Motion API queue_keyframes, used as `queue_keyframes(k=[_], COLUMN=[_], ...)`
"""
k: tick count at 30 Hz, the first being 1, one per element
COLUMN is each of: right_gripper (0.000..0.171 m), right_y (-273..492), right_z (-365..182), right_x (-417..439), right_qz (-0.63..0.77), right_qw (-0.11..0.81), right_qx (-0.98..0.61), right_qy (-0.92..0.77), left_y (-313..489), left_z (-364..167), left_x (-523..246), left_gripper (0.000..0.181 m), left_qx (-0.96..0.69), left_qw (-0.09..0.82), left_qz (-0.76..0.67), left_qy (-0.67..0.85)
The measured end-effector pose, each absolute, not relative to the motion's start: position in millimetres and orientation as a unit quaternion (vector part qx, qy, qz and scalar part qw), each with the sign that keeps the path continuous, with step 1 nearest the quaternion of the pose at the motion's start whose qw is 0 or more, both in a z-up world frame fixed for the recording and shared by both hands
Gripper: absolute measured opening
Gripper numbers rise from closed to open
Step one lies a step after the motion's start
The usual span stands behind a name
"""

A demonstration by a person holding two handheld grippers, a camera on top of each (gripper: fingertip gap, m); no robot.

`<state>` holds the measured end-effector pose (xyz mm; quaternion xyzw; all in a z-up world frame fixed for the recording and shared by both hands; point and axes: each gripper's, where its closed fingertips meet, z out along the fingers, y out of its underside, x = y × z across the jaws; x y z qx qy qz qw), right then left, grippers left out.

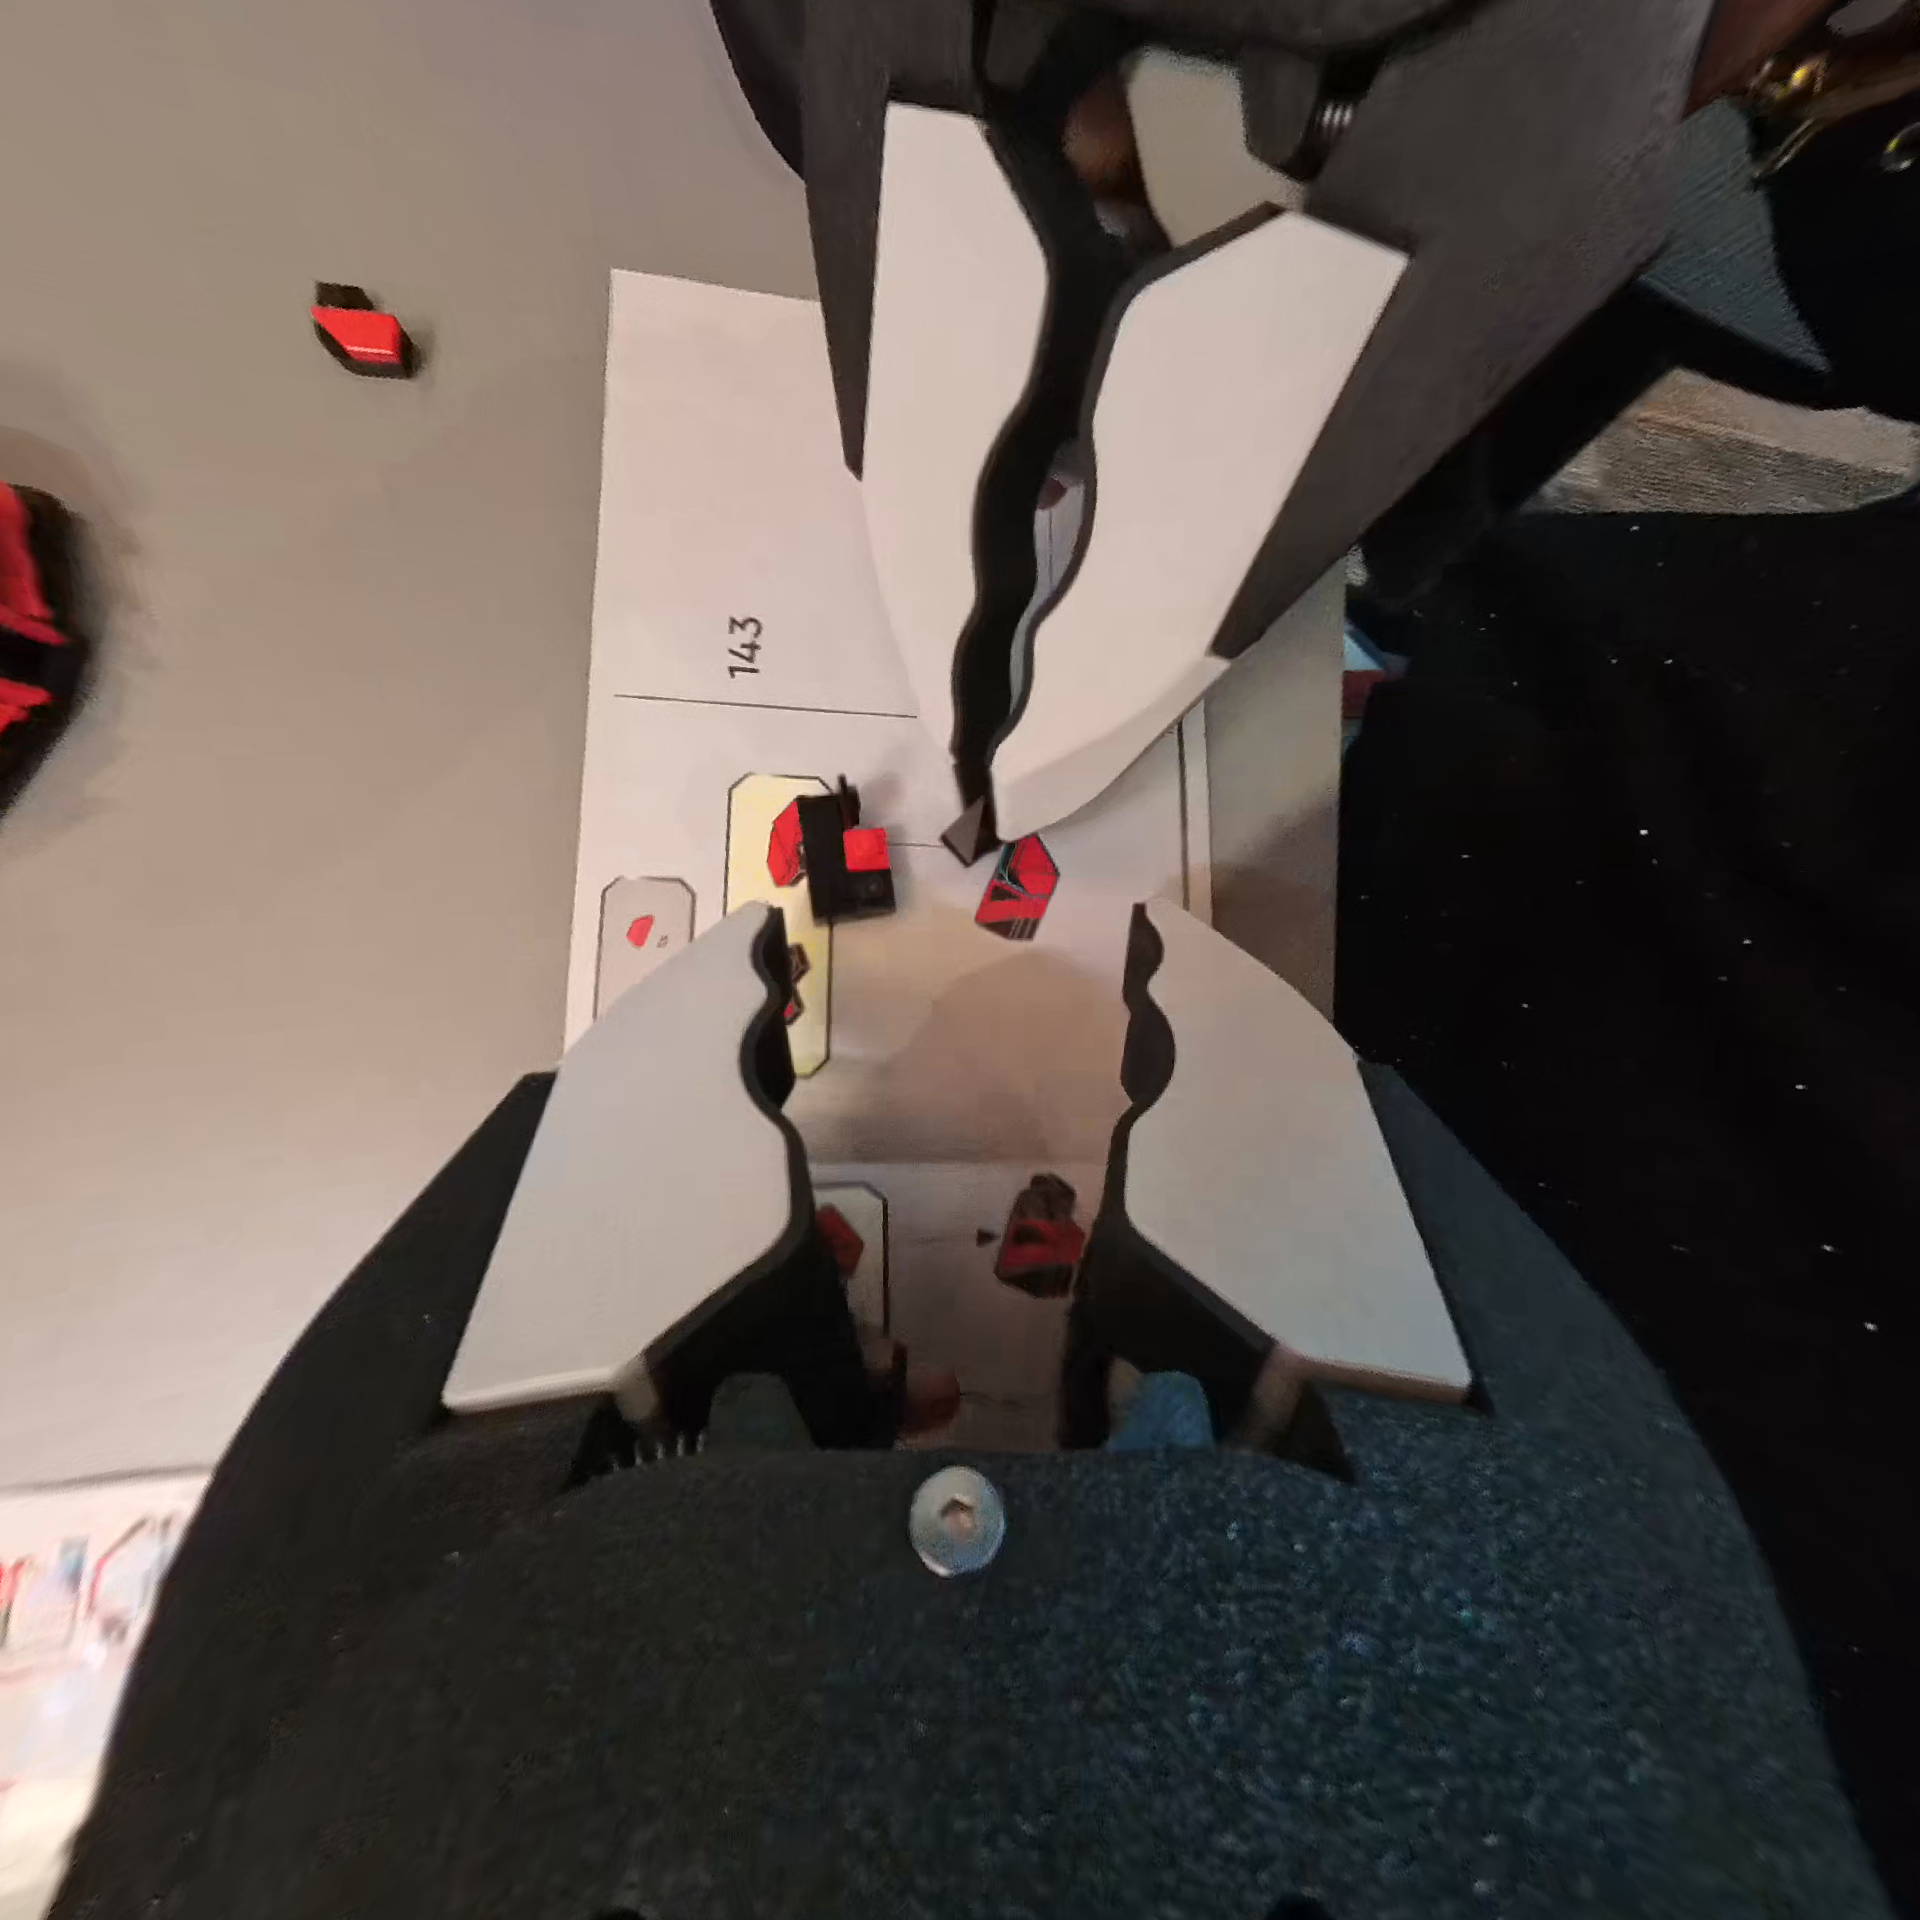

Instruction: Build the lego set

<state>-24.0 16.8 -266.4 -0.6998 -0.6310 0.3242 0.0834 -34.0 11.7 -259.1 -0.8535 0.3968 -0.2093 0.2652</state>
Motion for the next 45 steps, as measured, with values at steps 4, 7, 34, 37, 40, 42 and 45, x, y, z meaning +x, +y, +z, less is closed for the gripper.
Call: queue_keyframes(k=[4,7,34,37,40,42,45], right_gripper=[0.005,0.005,0.005,0.005,0.005,0.005,0.005], right_y=[24,28,19,19,19,18,18], right_z=[-268,-268,-254,-249,-247,-246,-253], right_x=[-22,-18,-24,-26,-28,-30,-32], right_qz=[0.320,0.319,0.169,0.157,0.143,0.139,0.135], right_qw=[0.086,0.087,0.090,0.100,0.109,0.114,0.107], right_qx=[-0.700,-0.701,-0.681,-0.686,-0.682,-0.677,-0.676], right_qy=[-0.633,-0.632,-0.707,-0.704,-0.709,-0.714,-0.716], left_y=[15,8,-13,-14,-14,-13,-15], left_z=[-269,-269,-163,-167,-160,-161,-160], left_x=[-30,-25,-201,-214,-208,-207,-199], left_gripper=[0.058,0.057,0.000,0.000,0.000,0.001,0.001], left_qx=[-0.861,-0.864,-0.827,-0.838,-0.816,-0.816,-0.811], left_qw=[0.239,0.227,0.432,0.418,0.439,0.437,0.433], left_qz=[-0.223,-0.234,-0.214,-0.197,-0.217,-0.217,-0.228], left_qy=[0.389,0.384,0.290,0.290,0.307,0.309,0.321])
